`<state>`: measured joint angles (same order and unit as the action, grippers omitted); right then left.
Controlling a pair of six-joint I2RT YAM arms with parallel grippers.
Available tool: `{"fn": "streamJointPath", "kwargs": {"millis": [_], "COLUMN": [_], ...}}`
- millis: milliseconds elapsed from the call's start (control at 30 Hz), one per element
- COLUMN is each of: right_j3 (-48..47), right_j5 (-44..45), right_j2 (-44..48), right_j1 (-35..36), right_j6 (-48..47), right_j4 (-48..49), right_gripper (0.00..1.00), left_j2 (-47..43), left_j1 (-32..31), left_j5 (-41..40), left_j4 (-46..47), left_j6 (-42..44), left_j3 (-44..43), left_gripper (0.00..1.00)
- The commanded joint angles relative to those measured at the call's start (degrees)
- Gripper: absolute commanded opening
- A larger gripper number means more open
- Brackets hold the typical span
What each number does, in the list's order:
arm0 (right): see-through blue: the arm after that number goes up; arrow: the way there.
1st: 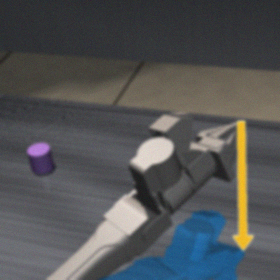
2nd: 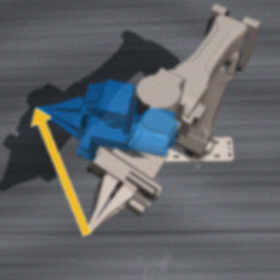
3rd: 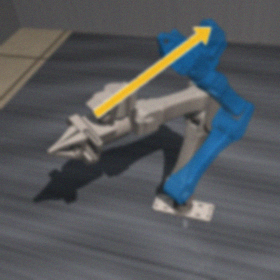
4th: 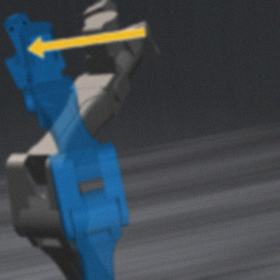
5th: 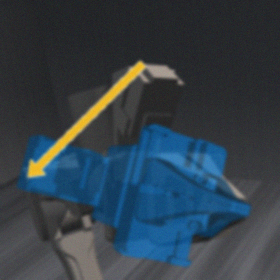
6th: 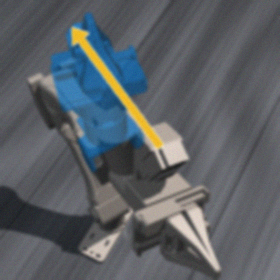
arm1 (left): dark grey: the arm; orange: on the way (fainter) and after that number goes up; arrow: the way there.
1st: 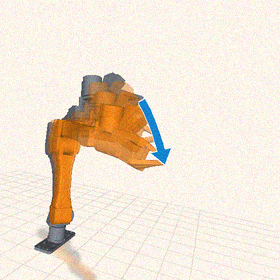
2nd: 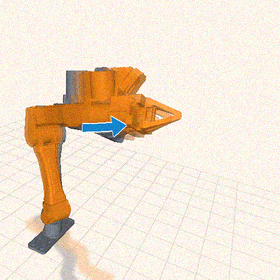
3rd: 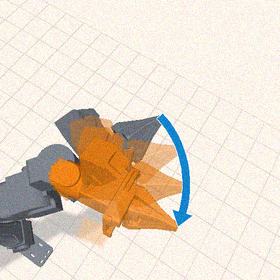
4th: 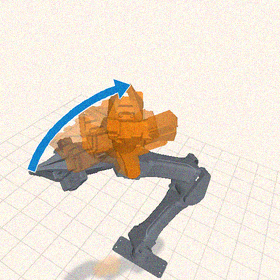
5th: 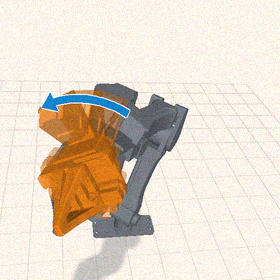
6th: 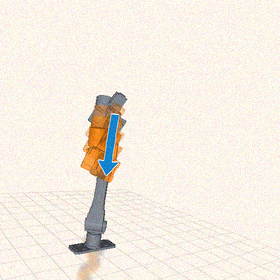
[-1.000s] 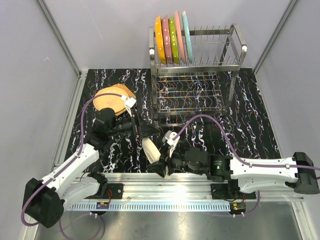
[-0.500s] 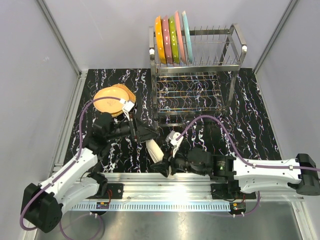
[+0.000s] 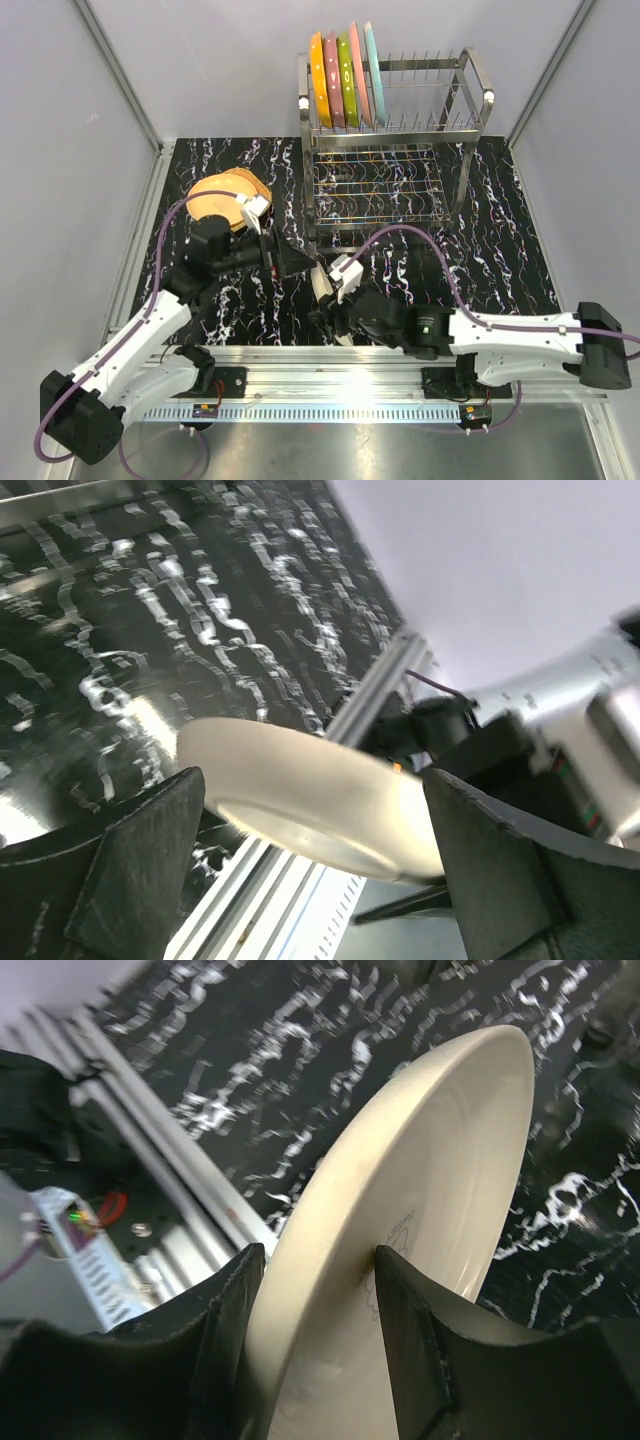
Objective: Load the plates into the dish rack
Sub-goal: Pass the plate from the right arm to the left
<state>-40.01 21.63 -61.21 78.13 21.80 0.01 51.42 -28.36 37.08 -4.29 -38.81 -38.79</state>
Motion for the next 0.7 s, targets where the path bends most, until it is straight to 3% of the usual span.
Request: {"fn": "streamJointPath", "kwargs": {"millis": [0, 267, 667], "right_j3": [-5.25, -6.92, -12.28], "right_j5": [7.81, 8.78, 10.89], "right_j2": [-4.08, -11.03, -23.51], "right_j1": [-0.26, -0.17, 5.28], "right_j6": [0.53, -1.50, -6.77], "right_j4": [-4.05, -1.77, -0.71], "right_gripper": [0.15, 0.16, 0.22], "left_j2": [1.58, 0.79, 6.94], "left_j1": [-0.21, -0.56, -2.31], "left_j5": [-6.23, -8.52, -9.66], "left_j4": [-12.91, -15.22, -12.57], "left_j6": [1.98, -0.48, -0.40], "left_j3": [-6.99, -4.99, 0.82], "left_gripper": [0.96, 0.99, 0.98]}}
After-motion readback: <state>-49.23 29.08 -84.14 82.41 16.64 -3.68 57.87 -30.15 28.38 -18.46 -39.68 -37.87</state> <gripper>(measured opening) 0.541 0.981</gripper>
